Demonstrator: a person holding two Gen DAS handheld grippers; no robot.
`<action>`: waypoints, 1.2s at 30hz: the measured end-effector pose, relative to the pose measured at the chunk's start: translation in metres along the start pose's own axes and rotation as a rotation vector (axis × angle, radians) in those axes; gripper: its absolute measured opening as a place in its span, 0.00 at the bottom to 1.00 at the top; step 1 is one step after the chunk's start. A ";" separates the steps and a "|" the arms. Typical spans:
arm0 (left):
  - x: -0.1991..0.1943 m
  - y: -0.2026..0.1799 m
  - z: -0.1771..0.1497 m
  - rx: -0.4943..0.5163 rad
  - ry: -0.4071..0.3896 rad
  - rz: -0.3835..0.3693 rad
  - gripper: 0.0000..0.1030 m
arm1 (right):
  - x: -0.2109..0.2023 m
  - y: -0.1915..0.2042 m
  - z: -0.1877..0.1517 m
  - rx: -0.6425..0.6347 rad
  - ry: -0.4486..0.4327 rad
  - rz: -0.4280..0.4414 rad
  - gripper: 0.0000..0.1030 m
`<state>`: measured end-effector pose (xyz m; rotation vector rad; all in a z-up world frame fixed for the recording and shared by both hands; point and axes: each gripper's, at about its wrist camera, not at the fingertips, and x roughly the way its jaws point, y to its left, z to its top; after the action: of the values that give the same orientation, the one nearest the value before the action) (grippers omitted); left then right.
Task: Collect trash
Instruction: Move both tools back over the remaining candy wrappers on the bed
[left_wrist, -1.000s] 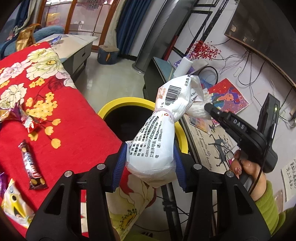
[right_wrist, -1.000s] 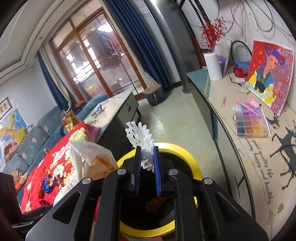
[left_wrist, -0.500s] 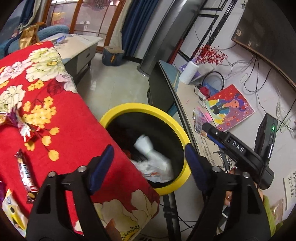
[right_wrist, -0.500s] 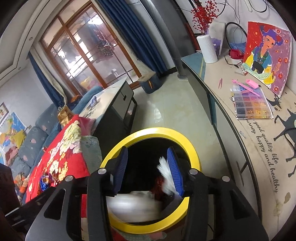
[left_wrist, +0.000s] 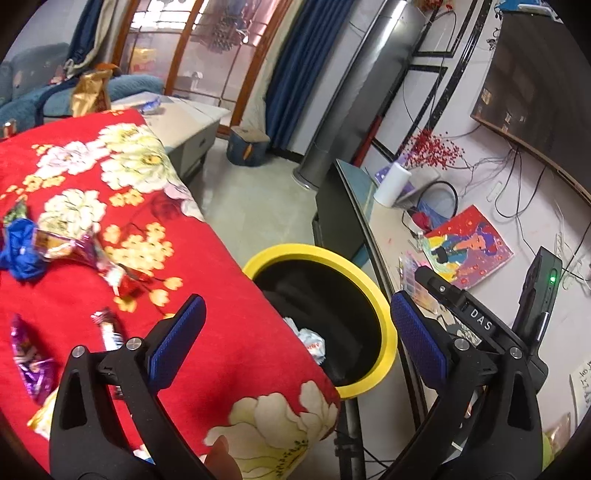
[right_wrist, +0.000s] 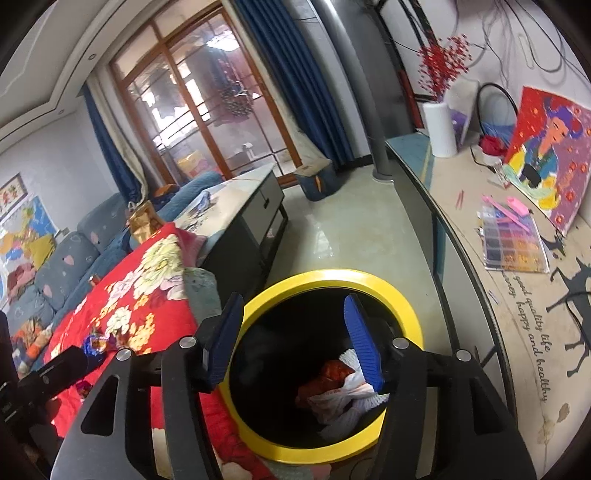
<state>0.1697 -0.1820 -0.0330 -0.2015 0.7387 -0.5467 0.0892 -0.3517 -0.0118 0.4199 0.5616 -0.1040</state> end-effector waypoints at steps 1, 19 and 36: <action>-0.003 0.001 0.000 0.001 -0.008 0.005 0.89 | -0.001 0.004 0.000 -0.010 0.000 0.006 0.54; -0.052 0.039 0.000 -0.052 -0.124 0.092 0.89 | -0.012 0.076 -0.011 -0.151 0.016 0.119 0.57; -0.090 0.088 -0.003 -0.123 -0.198 0.183 0.89 | -0.019 0.145 -0.035 -0.294 0.065 0.262 0.58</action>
<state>0.1478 -0.0590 -0.0146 -0.2948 0.5910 -0.3023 0.0860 -0.2052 0.0234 0.2074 0.5713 0.2418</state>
